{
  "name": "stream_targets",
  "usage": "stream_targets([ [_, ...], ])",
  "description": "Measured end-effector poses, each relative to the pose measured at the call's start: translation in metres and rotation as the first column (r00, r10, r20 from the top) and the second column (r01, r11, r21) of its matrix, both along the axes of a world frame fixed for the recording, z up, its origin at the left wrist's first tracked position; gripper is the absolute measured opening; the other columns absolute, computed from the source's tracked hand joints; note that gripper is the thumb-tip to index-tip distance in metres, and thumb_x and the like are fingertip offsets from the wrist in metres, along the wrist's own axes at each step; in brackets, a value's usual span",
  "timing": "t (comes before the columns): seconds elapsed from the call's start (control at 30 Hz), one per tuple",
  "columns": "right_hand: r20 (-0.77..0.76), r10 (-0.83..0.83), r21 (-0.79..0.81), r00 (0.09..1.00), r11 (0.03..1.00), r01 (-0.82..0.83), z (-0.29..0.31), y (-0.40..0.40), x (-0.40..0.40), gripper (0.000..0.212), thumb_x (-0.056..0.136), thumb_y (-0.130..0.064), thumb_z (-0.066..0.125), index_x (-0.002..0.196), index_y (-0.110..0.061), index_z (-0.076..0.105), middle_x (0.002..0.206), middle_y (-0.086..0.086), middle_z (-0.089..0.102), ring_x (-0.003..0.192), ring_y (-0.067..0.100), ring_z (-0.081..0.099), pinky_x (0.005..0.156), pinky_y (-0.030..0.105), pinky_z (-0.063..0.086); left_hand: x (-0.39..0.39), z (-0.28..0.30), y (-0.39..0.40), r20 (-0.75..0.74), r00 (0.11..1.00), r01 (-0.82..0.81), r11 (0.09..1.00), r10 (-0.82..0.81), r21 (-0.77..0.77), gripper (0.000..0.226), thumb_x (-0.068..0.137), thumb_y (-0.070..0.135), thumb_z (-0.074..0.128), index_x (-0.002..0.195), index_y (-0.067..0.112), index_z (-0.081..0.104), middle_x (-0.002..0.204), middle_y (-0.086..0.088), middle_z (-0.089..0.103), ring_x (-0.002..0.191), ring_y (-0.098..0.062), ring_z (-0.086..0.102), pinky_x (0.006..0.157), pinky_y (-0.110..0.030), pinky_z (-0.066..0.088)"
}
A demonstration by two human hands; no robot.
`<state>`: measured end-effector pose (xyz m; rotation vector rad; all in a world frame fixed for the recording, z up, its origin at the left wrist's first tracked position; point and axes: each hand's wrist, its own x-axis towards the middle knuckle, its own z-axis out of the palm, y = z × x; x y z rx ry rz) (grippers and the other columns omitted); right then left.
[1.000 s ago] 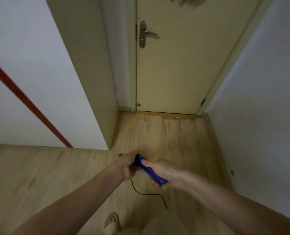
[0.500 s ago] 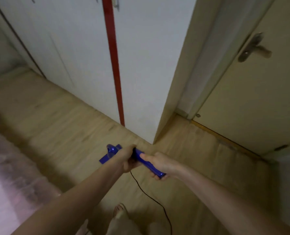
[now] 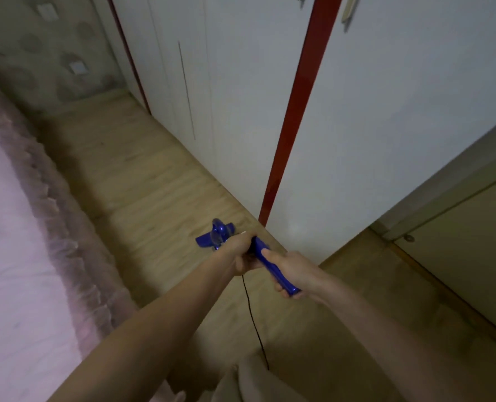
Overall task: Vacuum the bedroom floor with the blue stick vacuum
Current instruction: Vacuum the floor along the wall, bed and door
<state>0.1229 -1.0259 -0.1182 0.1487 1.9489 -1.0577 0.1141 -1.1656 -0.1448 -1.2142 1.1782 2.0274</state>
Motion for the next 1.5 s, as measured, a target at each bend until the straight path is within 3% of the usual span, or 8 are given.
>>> stream_targets([
  [0.27, -0.05, 0.185, 0.078, 0.981, 0.98, -0.181, 0.001, -0.093, -0.089, 0.052, 0.093, -0.06, 0.046, 0.088, -0.01, 0.06, 0.067, 0.005, 0.066, 0.059, 0.017, 0.062, 0.066, 0.031, 0.051, -0.075, -0.02, -0.088, -0.024, 0.991, -0.132, 0.99, 0.133, 0.056, 0.022, 0.099, 0.024, 0.049, 0.11, 0.004, 0.051, 0.08, -0.008, 0.059, 0.069, -0.019, 0.059, 0.04, -0.027, 0.051],
  [0.53, -0.057, 0.372, 0.074, 0.927, 0.927, -0.367, 0.0, -0.187, -0.215, 0.049, 0.095, -0.06, 0.044, 0.087, -0.013, 0.056, 0.064, 0.004, 0.062, 0.049, 0.014, 0.057, 0.049, 0.024, 0.044, -0.186, -0.035, -0.18, 0.006, 0.938, -0.348, 0.937, 0.348, -0.033, 0.03, 0.097, 0.023, 0.051, 0.123, 0.007, 0.05, 0.087, -0.007, 0.059, 0.071, -0.02, 0.058, 0.049, -0.035, 0.049],
  [0.67, -0.033, 0.361, -0.001, 0.932, 0.932, -0.361, -0.002, -0.239, -0.261, 0.043, 0.097, -0.055, 0.042, 0.102, -0.015, 0.055, 0.078, 0.004, 0.062, 0.056, 0.013, 0.057, 0.06, 0.026, 0.048, -0.231, -0.038, -0.233, -0.028, 0.917, -0.4, 0.912, 0.399, -0.092, 0.033, 0.097, 0.023, 0.053, 0.125, 0.005, 0.05, 0.086, -0.01, 0.06, 0.07, -0.022, 0.059, 0.053, -0.037, 0.047],
  [0.77, -0.043, 0.361, -0.003, 0.931, 0.932, -0.362, 0.003, -0.286, -0.285, 0.044, 0.099, -0.053, 0.04, 0.115, -0.014, 0.053, 0.098, 0.006, 0.061, 0.059, 0.012, 0.058, 0.043, 0.017, 0.043, -0.257, -0.039, -0.276, -0.012, 0.902, -0.429, 0.889, 0.433, -0.161, 0.036, 0.095, 0.027, 0.055, 0.124, 0.006, 0.053, 0.083, -0.008, 0.061, 0.065, -0.02, 0.059, 0.051, -0.034, 0.047],
  [0.87, -0.036, 0.346, -0.013, 0.938, 0.938, -0.346, -0.002, -0.328, -0.314, 0.05, 0.097, -0.055, 0.042, 0.118, -0.012, 0.053, 0.109, 0.009, 0.063, 0.077, 0.018, 0.062, 0.043, 0.021, 0.042, -0.286, -0.04, -0.315, -0.023, 0.897, -0.44, 0.883, 0.442, -0.163, 0.032, 0.094, 0.029, 0.056, 0.116, 0.007, 0.054, 0.081, -0.007, 0.061, 0.063, -0.019, 0.059, 0.051, -0.032, 0.047],
  [1.03, -0.033, 0.384, 0.015, 0.923, 0.924, -0.383, -0.007, -0.391, -0.369, 0.05, 0.099, -0.054, 0.038, 0.115, -0.01, 0.057, 0.09, 0.007, 0.062, 0.056, 0.012, 0.057, 0.043, 0.02, 0.041, -0.338, -0.046, -0.376, -0.049, 0.896, -0.442, 0.878, 0.441, -0.185, 0.031, 0.095, 0.028, 0.055, 0.113, 0.003, 0.053, 0.089, -0.012, 0.062, 0.069, -0.024, 0.061, 0.058, -0.035, 0.05],
  [1.23, -0.023, 0.402, 0.006, 0.915, 0.916, -0.402, -0.012, -0.498, -0.419, 0.049, 0.098, -0.054, 0.039, 0.114, -0.011, 0.055, 0.077, 0.004, 0.061, 0.056, 0.012, 0.057, 0.043, 0.02, 0.041, -0.383, -0.045, -0.482, -0.056, 0.884, -0.465, 0.858, 0.465, -0.217, 0.032, 0.093, 0.03, 0.058, 0.111, 0.004, 0.052, 0.097, -0.014, 0.063, 0.082, -0.027, 0.063, 0.075, -0.04, 0.055],
  [1.5, 0.013, 0.422, 0.02, 0.907, 0.906, -0.422, -0.018, -0.61, -0.485, 0.054, 0.097, -0.057, 0.039, 0.109, -0.008, 0.056, 0.071, 0.002, 0.06, 0.053, 0.012, 0.057, 0.044, 0.022, 0.041, -0.442, -0.041, -0.592, -0.052, 0.884, -0.466, 0.873, 0.464, -0.146, 0.028, 0.097, 0.029, 0.053, 0.11, 0.004, 0.054, 0.081, -0.009, 0.062, 0.071, -0.022, 0.061, 0.066, -0.035, 0.053],
])
